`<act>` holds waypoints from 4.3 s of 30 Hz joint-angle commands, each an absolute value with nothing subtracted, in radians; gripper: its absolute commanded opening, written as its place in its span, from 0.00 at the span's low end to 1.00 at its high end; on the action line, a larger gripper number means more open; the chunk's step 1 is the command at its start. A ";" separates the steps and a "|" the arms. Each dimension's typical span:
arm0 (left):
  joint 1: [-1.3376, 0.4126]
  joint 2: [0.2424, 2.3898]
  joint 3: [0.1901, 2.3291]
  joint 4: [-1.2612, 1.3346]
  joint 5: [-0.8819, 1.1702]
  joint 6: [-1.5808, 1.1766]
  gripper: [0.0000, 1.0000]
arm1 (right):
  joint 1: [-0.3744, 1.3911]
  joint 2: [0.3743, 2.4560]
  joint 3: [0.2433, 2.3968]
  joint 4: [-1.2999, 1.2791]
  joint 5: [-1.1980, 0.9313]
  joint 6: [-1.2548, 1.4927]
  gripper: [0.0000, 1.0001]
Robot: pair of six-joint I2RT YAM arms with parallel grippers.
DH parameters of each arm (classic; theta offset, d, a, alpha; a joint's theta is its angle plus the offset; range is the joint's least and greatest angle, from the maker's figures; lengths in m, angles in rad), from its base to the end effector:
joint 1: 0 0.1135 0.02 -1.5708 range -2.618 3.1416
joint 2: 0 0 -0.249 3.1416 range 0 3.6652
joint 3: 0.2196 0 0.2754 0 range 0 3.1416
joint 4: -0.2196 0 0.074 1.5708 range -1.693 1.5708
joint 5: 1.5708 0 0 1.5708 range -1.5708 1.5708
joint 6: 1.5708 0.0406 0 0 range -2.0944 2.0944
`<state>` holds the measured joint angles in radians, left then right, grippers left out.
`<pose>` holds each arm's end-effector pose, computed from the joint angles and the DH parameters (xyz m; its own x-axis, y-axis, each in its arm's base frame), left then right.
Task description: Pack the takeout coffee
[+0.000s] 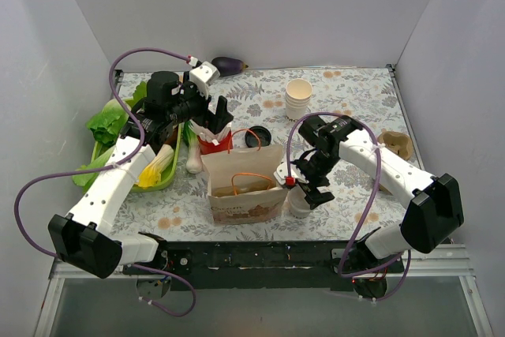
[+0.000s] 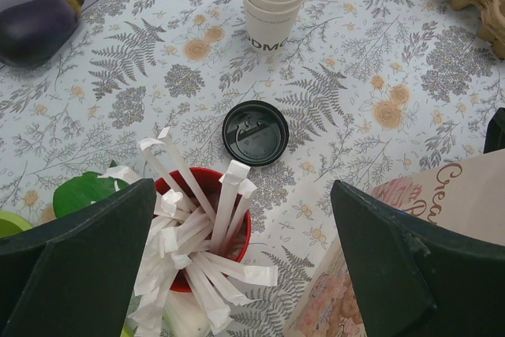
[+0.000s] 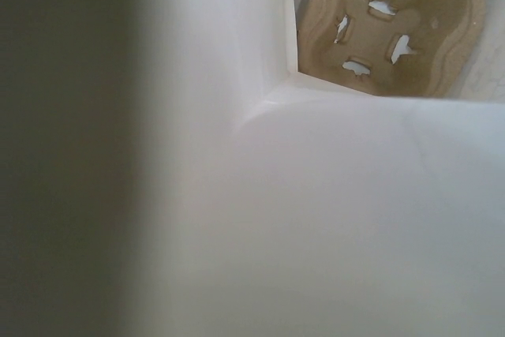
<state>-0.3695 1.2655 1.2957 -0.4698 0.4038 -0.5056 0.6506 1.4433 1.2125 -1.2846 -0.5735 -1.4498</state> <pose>0.2859 -0.1278 0.3717 -0.6686 -0.2187 -0.7107 0.3884 0.7123 -0.5846 0.2013 0.1809 0.2495 0.4329 -0.7185 -0.5445 -0.8530 -0.5218 0.0104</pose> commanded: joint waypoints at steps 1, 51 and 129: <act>-0.370 1.235 1.284 -0.463 0.416 -0.503 0.95 | 0.658 1.447 1.198 -1.310 -0.520 -1.443 0.95; -0.370 1.247 1.287 -0.449 0.439 -0.514 0.95 | 0.666 1.342 1.060 -1.187 -0.405 -1.499 0.83; -0.607 0.997 1.373 -1.137 0.622 -0.336 0.80 | 0.273 1.399 1.666 -0.856 -0.480 -0.468 0.01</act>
